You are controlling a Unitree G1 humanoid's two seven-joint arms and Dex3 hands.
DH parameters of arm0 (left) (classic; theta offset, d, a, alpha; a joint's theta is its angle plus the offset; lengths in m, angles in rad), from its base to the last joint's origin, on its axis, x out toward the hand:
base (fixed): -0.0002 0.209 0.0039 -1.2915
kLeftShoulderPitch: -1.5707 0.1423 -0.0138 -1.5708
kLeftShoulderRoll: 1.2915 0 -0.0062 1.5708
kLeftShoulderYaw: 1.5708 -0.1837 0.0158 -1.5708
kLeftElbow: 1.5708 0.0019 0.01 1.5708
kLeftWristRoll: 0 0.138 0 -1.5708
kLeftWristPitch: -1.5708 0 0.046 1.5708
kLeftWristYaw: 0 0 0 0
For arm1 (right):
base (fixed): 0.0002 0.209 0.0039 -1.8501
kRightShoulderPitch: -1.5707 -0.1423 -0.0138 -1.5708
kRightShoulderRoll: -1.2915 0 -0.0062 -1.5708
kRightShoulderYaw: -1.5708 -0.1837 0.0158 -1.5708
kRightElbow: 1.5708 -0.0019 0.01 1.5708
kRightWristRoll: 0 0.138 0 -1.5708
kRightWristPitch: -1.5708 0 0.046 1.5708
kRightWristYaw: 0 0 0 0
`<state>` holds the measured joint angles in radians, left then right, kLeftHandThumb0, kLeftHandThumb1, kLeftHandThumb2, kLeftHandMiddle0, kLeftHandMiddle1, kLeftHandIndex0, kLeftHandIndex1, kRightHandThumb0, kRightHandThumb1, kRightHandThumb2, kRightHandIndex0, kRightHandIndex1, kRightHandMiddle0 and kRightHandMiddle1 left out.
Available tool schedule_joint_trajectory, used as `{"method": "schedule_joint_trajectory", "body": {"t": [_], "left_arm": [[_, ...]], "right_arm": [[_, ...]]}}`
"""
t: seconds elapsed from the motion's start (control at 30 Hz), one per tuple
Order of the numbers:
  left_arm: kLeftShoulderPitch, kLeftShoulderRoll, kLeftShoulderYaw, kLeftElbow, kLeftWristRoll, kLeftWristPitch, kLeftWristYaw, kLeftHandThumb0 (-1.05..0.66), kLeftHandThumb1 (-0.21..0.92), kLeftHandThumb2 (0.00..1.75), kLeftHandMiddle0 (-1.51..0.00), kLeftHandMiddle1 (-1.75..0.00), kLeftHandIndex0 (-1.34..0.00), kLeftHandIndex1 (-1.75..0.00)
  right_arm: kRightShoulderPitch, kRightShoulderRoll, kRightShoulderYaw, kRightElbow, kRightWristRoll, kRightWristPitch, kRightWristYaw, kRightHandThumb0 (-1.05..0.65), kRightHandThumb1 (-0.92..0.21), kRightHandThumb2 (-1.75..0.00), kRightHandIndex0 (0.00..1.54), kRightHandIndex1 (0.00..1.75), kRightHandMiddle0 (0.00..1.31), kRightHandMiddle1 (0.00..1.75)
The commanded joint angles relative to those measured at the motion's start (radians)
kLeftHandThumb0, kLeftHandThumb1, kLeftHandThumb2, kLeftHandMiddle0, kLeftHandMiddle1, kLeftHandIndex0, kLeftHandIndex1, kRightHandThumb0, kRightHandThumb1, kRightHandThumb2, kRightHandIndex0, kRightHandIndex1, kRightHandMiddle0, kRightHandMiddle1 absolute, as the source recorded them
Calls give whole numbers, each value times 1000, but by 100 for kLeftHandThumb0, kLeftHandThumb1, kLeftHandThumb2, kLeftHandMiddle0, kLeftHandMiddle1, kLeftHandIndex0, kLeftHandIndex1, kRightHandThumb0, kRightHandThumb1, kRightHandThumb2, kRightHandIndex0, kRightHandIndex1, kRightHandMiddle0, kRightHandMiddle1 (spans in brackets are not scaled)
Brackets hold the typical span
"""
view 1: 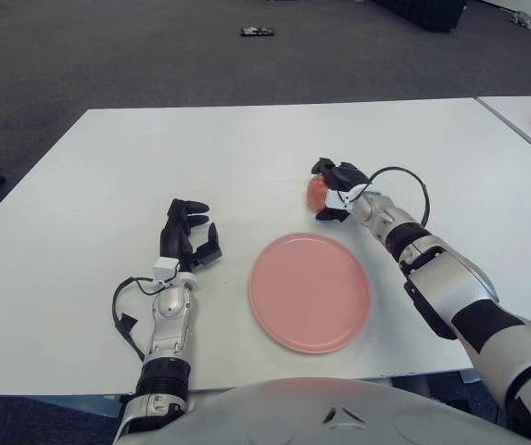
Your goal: Put the apple into the plate.
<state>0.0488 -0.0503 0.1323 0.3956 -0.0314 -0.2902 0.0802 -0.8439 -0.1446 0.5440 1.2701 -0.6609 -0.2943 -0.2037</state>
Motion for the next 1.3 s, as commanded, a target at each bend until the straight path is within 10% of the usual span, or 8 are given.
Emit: {"method": "schedule_joint_trajectory", "body": {"t": [0.0,0.5,1.27], "left_arm": [[38,-6,1,54,-3,23,5,-1,40,122,-52,-175,-37,-171],[35,-4,5,63,-8,17,1,-1,42,120,-50,-175,-35,-173],[40,2,-2,44,3,42,8,-1,39,125,-54,-175,-36,-173]], "right_arm": [[11,8,22,16,-25,-25,-17,-14,-37,-120,41,173,38,171],[14,26,89,47,-79,5,-126,-1,-7,-161,81,175,55,174],[38,23,16,30,-11,-75,-153,0,-9,-158,80,172,54,175]]}}
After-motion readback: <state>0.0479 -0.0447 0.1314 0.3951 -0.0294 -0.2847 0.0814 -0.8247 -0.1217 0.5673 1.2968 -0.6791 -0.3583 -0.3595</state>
